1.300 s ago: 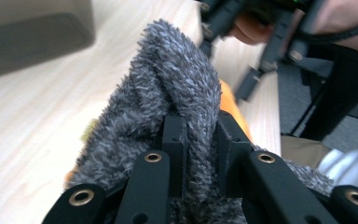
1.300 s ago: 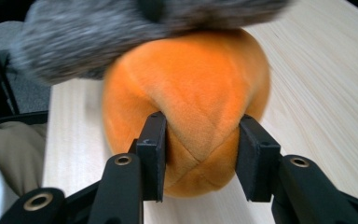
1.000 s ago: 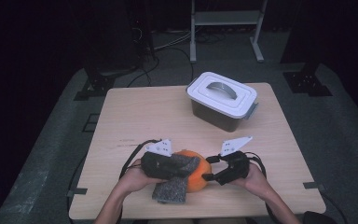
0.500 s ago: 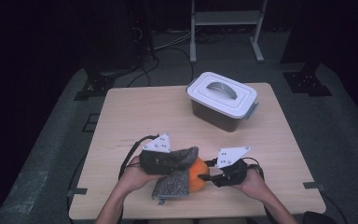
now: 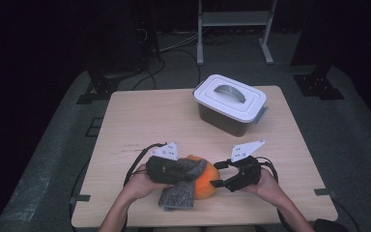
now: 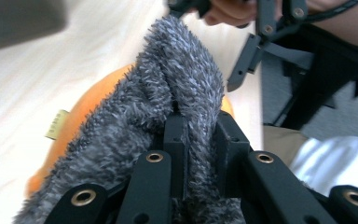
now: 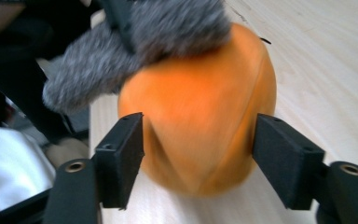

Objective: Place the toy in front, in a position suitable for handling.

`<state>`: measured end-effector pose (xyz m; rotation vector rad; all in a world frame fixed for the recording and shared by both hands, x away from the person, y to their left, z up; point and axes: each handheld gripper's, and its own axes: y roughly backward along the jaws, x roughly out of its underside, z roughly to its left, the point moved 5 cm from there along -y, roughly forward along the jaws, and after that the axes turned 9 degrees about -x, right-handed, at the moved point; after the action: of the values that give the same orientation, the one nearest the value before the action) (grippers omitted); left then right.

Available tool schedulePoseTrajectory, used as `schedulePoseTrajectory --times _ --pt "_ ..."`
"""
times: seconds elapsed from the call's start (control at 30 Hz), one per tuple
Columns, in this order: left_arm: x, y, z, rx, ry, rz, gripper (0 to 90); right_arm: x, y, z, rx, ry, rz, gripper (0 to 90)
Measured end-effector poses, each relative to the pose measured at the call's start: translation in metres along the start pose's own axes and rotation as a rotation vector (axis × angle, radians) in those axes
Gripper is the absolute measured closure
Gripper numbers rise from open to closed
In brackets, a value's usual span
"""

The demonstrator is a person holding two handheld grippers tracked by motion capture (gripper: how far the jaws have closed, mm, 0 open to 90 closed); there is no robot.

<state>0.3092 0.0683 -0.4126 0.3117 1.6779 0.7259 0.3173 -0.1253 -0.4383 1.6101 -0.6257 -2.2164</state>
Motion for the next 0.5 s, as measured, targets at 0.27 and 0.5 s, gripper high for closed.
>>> schedulePoseTrajectory --times 0.27,0.5 --pt "-0.017 0.008 -0.005 -0.069 -0.051 -0.050 77.4 -0.001 -0.009 0.010 0.087 0.104 0.024 52.3" --pt "-0.013 0.013 0.005 -0.108 -0.032 -0.042 77.5 -0.005 -0.009 0.018 0.107 0.212 0.043 57.0"
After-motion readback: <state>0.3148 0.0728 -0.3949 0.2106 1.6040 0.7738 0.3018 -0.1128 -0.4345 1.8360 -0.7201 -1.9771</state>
